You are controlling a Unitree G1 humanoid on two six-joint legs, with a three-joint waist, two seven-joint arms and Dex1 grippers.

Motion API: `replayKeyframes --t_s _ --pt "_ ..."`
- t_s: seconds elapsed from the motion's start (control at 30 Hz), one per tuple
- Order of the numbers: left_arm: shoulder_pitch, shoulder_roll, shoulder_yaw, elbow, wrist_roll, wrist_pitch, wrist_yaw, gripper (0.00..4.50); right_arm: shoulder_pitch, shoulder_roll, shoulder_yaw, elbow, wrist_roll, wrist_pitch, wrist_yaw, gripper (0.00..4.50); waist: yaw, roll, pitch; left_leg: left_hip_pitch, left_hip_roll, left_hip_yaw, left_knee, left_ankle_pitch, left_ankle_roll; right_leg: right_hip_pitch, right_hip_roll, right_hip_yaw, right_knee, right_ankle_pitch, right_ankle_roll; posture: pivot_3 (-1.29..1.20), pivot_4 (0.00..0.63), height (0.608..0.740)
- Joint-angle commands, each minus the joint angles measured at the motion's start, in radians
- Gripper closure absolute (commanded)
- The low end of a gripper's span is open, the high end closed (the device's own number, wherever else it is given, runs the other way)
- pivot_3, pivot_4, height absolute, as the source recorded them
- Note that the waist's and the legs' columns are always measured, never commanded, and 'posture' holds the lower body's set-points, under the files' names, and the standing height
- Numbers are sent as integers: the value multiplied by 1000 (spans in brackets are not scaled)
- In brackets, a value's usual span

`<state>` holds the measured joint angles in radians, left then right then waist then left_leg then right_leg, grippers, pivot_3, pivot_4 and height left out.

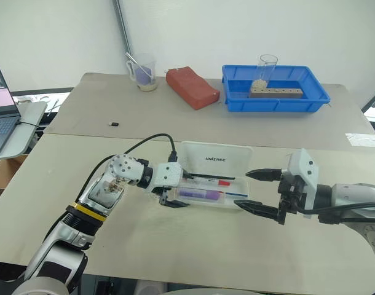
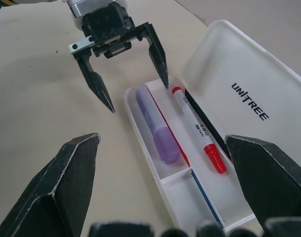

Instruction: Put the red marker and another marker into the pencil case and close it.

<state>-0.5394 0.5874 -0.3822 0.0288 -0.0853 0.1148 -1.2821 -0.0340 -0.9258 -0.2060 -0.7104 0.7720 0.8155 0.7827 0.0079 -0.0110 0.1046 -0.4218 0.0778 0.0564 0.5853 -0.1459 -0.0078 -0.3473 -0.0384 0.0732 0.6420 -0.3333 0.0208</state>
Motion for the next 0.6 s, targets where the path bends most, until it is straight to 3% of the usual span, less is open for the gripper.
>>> replayKeyframes --t_s 0.03,0.33,0.6 --pt "-30 20 56 -70 -61 45 -19 53 7 -12 -40 10 2 -5 2 0 0 0 0 0 0 0 0 0 0 0 0 0 0 0 0 0 150 740" --pt "-150 48 143 -140 -154 114 -38 53 154 -39 -141 235 -210 -163 31 0 3 0 0 0 -1 -1 4 -1 1 4 0 0 -1 -1 2 0 150 740" --pt "-143 -7 120 -251 -244 168 -55 53 136 -72 -111 521 -375 -340 103 0 2 0 2 2 -1 -1 5 -1 2 7 0 0 -1 -2 3 0 150 740"
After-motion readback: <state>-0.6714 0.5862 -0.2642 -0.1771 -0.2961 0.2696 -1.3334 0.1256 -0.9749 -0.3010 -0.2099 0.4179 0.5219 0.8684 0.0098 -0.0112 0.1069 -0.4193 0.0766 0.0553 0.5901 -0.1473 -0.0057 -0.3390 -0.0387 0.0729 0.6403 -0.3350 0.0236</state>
